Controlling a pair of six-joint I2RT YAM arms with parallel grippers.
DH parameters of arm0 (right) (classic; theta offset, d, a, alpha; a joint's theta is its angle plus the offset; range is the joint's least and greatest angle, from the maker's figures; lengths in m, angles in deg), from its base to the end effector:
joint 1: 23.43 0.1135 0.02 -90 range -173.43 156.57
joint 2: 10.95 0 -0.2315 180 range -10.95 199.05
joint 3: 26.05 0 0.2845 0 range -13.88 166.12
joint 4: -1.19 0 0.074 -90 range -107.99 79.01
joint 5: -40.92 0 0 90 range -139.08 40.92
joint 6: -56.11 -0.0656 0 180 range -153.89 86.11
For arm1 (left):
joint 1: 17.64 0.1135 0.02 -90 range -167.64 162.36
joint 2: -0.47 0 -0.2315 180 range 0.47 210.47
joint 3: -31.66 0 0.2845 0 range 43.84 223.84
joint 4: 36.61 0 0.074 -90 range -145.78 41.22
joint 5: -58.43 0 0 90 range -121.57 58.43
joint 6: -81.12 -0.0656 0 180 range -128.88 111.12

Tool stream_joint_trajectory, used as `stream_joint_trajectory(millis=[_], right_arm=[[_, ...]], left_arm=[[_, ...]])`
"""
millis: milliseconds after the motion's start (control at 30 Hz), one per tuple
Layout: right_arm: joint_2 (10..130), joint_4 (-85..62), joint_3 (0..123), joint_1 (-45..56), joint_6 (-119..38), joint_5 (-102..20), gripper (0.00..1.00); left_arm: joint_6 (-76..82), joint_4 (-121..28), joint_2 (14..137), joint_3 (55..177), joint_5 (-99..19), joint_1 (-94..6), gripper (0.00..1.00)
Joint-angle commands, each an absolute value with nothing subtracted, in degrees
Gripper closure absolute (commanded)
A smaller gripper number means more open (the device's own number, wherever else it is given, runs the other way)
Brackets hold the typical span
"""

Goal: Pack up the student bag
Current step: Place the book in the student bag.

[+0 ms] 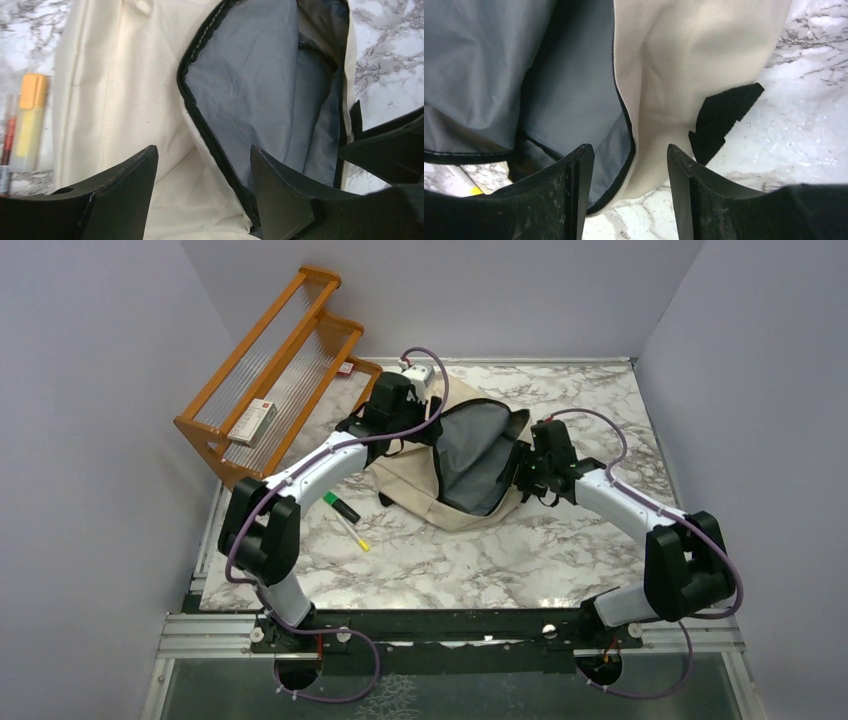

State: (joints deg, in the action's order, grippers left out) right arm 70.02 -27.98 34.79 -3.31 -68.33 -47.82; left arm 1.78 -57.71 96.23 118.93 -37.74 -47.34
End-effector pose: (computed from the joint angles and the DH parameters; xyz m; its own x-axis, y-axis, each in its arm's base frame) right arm 0.3205 0.1189 0.1384 -0.7892 0.3130 -0.5284 0.1079 0.9176 0.3825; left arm 0.3836 -0.2269 0.2331 -0.5277 0.0892 -0.8448 0.4845 0.8484 -0.2130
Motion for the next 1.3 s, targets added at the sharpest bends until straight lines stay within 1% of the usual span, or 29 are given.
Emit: stream_joint_trajectory(millis=[0, 67, 200, 333, 467, 533, 633, 867, 1033, 1100, 1267], right_arm=[[72.6, -24.8, 38.6, -3.7, -66.8, -47.1, 0.41], [74.5, -24.9, 39.9, -3.7, -65.9, -48.0, 0.44], [77.7, -25.3, 41.8, -3.7, -64.5, -48.8, 0.53], [78.8, -25.1, 42.3, -3.7, -63.9, -50.3, 0.66], [78.0, -24.9, 42.6, -3.7, -63.1, -51.4, 0.82], [77.3, -25.3, 42.8, -3.7, -62.6, -51.7, 0.91], [75.3, -26.3, 42.5, -3.7, -62.1, -52.1, 0.99], [69.4, -27.4, 41.2, -4.2, -61.9, -52.3, 1.00], [66.4, -26.5, 40.0, -5.1, -64.1, -48.6, 0.99], [64.9, -24.3, 38.4, -5.6, -64.7, -46.2, 1.00], [61.9, -18.6, 33.7, -6.1, -66.1, -45.4, 1.00]], left_arm=[[3.5, -54.5, 100.0, 120.6, -41.5, -47.5, 0.31], [3.6, -54.4, 101.6, 121.7, -42.1, -47.2, 0.31], [4.1, -54.7, 103.7, 123.1, -42.6, -46.9, 0.31], [4.5, -54.8, 104.6, 123.3, -43.2, -46.8, 0.32], [4.4, -54.8, 105.4, 123.9, -45.0, -46.8, 0.39], [4.4, -54.7, 105.4, 123.9, -46.4, -46.8, 0.48], [4.8, -53.9, 104.6, 122.5, -47.7, -46.8, 0.60], [4.6, -53.4, 103.0, 120.1, -49.1, -46.8, 0.77], [5.6, -53.1, 101.1, 119.9, -51.0, -47.2, 0.95], [5.7, -53.0, 99.8, 119.9, -51.8, -47.8, 1.00], [4.5, -52.7, 97.0, 120.6, -53.8, -51.5, 1.00]])
